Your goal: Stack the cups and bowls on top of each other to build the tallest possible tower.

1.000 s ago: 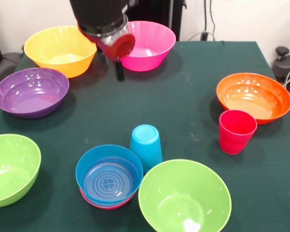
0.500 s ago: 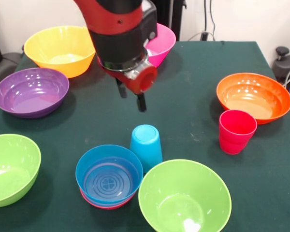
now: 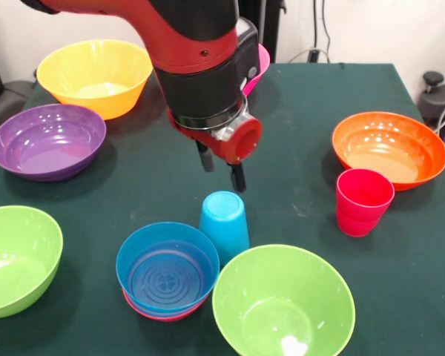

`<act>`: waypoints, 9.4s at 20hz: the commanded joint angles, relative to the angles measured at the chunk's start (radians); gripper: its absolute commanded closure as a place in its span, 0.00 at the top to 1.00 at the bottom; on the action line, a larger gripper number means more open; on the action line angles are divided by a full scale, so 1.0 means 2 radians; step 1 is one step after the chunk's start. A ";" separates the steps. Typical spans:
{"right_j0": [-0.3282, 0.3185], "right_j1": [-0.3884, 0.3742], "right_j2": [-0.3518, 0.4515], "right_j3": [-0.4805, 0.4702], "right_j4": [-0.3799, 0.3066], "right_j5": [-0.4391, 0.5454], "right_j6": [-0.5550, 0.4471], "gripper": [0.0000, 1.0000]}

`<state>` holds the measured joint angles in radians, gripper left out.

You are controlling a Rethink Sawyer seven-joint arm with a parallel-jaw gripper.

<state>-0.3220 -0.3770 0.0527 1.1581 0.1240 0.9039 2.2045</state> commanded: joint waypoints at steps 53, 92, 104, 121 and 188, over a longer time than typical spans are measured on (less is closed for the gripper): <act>-0.001 -0.005 0.061 0.041 -0.048 -0.059 -0.027 1.00; 0.065 0.030 -0.044 0.015 -0.062 -0.016 0.012 1.00; 0.059 0.044 -0.040 -0.013 -0.046 -0.033 0.006 1.00; 0.056 0.034 -0.015 0.011 -0.026 -0.070 0.011 1.00; -0.042 0.101 0.051 -0.062 -0.102 -0.105 -0.087 0.00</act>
<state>-0.4090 -0.1948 0.0333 1.0305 -0.0134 0.7083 2.2045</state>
